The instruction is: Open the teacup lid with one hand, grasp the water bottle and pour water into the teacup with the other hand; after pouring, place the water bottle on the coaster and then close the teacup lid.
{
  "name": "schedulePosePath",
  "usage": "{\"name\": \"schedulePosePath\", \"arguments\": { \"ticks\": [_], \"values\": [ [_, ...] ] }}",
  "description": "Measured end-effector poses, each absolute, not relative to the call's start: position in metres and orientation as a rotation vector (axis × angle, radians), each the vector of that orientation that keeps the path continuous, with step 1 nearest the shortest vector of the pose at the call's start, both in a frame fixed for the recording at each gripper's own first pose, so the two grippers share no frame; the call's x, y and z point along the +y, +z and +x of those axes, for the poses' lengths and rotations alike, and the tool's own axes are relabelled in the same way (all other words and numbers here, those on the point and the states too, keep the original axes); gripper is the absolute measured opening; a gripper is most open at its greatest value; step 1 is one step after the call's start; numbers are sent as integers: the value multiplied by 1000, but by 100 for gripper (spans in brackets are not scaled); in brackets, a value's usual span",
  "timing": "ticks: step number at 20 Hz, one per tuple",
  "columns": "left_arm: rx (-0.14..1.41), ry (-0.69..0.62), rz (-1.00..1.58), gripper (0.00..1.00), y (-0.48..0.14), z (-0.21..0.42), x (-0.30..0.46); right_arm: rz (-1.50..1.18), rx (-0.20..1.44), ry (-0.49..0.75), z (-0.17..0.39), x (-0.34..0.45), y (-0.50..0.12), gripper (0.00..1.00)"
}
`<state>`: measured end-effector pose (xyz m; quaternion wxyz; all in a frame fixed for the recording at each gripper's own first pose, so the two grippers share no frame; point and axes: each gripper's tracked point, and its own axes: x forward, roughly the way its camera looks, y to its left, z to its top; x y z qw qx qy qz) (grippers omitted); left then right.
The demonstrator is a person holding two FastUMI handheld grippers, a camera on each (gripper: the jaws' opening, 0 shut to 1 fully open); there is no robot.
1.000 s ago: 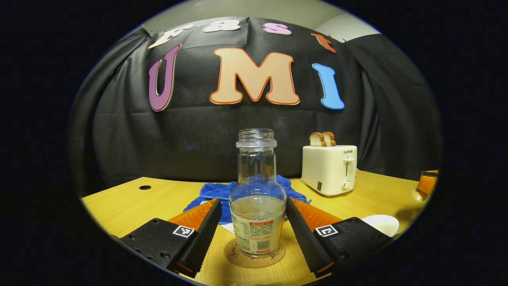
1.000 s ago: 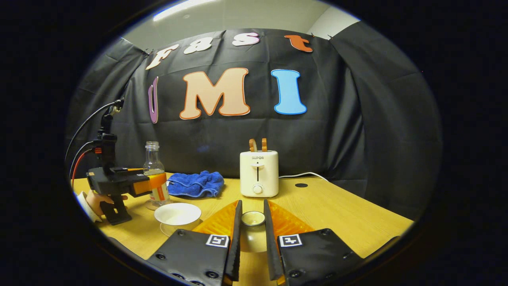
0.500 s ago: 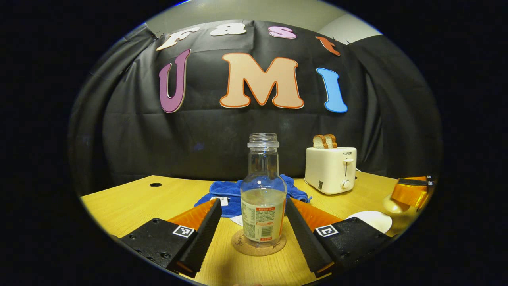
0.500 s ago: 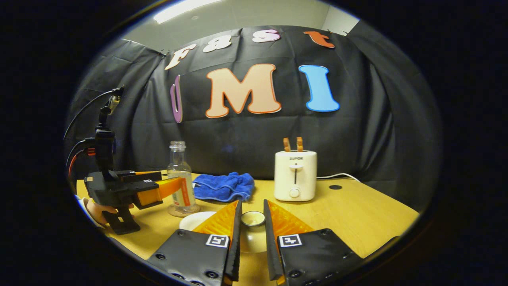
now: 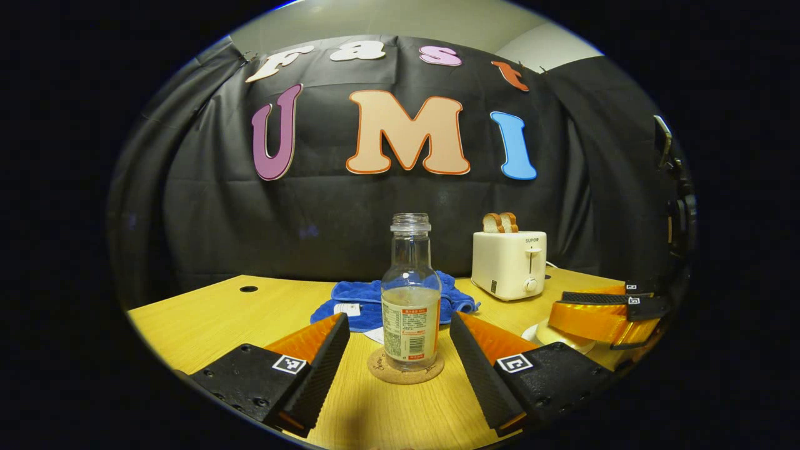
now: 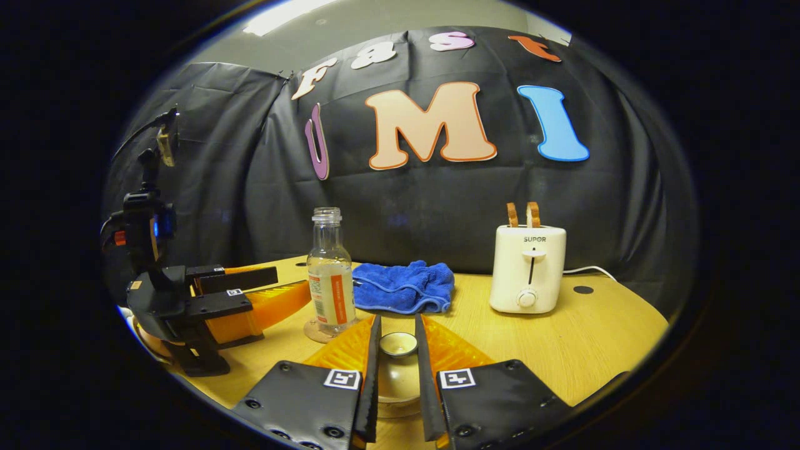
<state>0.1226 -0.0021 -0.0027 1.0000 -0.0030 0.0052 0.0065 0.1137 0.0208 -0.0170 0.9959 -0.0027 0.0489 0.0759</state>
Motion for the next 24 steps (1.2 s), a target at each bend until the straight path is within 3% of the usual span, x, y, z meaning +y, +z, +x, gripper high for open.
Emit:
{"name": "schedulePosePath", "arguments": {
  "ticks": [12, 14, 19, 22, 24],
  "values": [
    [12, 4, -5, 94, -4, 123, -3, 23, 186, 198, 117, 26, -29, 35],
    [12, 3, -5, 94, -4, 123, -3, 10, 176, 195, 115, 27, -26, 46],
    [12, 3, -5, 94, -3, 122, -2, -1, 91, 194, 105, 28, -14, 87],
    [12, 3, -5, 94, -4, 123, -2, 13, 3, 143, 98, 17, 0, 95],
    [11, 3, -6, 94, -3, 122, -2, 6, 7, 108, 95, 8, -2, 94]
  ]
}}
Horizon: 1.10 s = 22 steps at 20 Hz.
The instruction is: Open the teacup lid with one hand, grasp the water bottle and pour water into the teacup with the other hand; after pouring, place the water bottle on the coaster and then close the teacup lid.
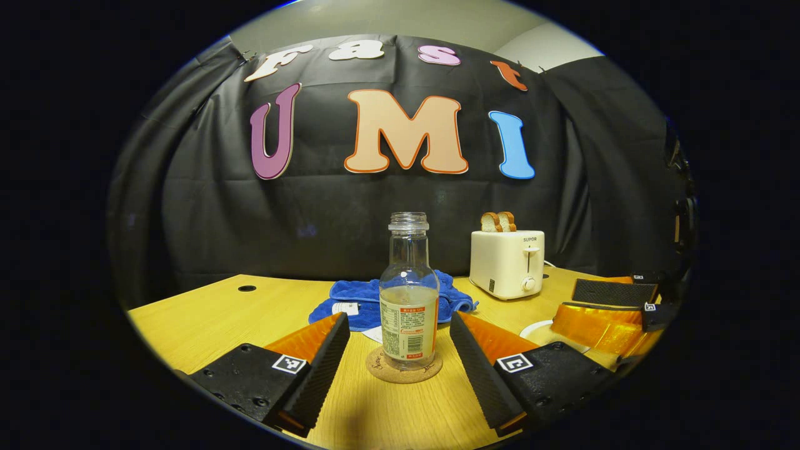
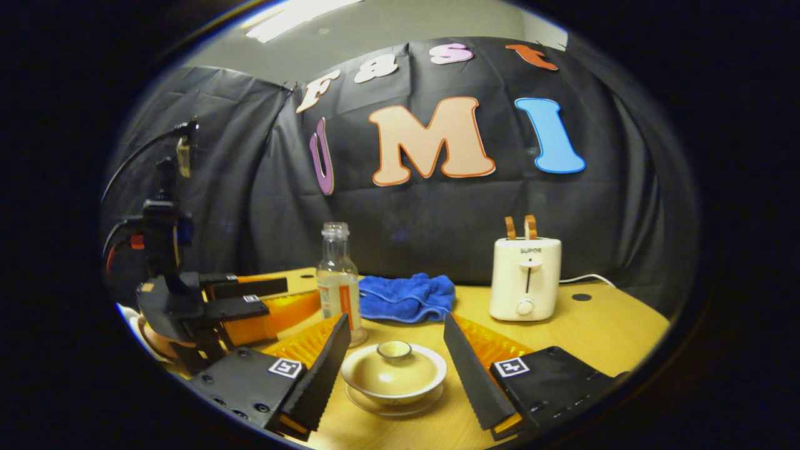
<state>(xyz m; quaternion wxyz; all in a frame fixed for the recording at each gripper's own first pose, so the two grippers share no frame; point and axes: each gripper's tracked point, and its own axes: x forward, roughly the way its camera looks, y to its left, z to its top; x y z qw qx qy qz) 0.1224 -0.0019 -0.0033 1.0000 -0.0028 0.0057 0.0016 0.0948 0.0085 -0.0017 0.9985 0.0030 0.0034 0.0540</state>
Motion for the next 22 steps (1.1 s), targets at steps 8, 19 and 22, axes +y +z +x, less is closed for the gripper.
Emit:
{"name": "schedulePosePath", "arguments": {
  "ticks": [8, 19, 22],
  "values": [
    [16, 78, -2, 94, -4, 111, 13, -5, -6, -157, 55, -54, 3, 94],
    [14, 194, 2, 94, -2, 86, 31, -12, -14, -309, 42, -83, 4, 96],
    [15, 197, 2, 94, -2, 86, 32, -12, -14, -308, 43, -83, 4, 94]
  ]
}}
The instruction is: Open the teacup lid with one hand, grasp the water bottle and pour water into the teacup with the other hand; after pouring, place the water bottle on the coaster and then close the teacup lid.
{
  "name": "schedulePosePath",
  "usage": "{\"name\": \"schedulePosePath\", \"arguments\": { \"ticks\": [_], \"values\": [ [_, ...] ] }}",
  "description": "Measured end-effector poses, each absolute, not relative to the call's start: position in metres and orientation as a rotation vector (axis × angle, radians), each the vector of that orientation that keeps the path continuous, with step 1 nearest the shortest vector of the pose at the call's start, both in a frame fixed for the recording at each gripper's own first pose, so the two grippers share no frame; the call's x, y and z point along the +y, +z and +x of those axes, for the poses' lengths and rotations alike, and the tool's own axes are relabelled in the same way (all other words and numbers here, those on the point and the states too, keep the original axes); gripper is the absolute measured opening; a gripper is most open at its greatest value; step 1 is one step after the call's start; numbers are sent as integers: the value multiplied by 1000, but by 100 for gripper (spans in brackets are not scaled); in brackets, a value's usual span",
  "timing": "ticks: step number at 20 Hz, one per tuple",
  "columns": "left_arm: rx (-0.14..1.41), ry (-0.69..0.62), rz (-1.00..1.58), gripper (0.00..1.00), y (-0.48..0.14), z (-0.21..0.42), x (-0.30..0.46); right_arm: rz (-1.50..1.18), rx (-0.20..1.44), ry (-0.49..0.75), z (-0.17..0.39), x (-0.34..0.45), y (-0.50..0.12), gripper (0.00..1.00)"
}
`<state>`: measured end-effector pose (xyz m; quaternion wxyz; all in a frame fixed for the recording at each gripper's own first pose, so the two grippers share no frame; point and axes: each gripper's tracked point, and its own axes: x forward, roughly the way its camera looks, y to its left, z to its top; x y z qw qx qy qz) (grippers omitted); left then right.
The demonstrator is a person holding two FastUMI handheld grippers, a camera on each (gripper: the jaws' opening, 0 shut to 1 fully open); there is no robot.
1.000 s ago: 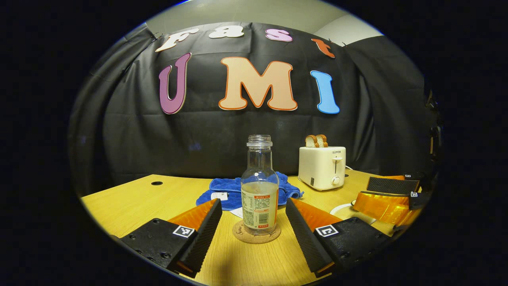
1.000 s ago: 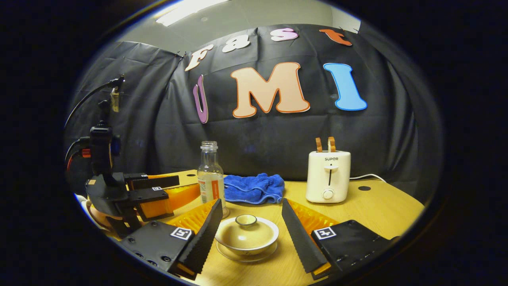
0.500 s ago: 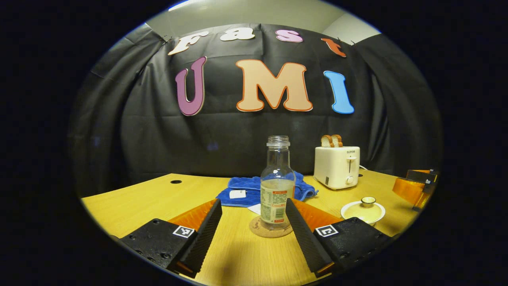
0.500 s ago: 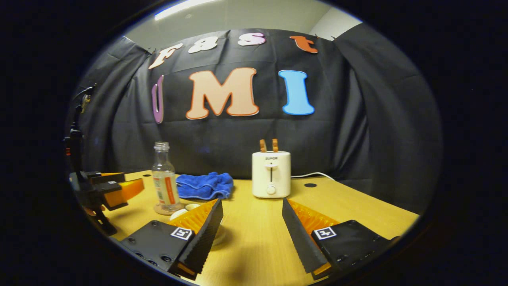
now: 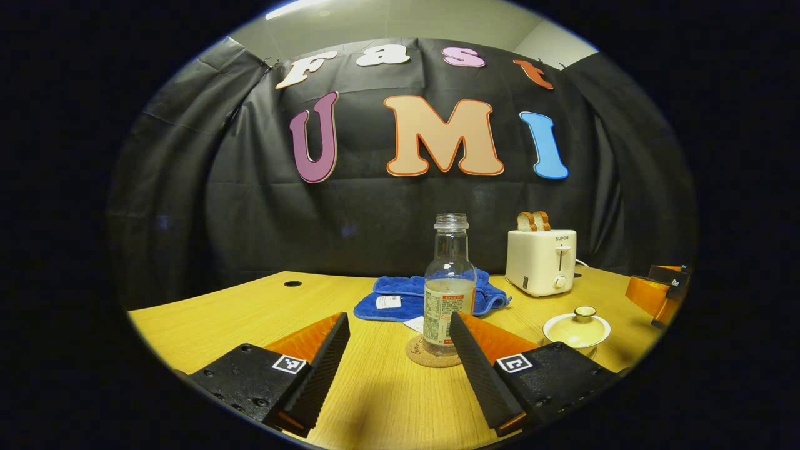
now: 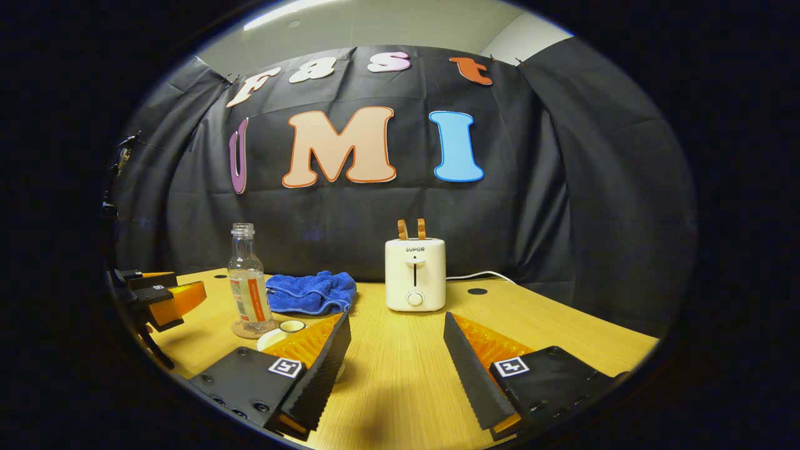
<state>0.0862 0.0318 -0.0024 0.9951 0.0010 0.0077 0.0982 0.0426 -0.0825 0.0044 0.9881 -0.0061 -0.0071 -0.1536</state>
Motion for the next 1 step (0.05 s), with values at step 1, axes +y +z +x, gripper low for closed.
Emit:
{"name": "schedulePosePath", "arguments": {
  "ticks": [1],
  "values": [
    [17, 195, 2, 94, -3, 86, 31, -12, -14, -308, 43, -83, 4, 94]
  ]
}}
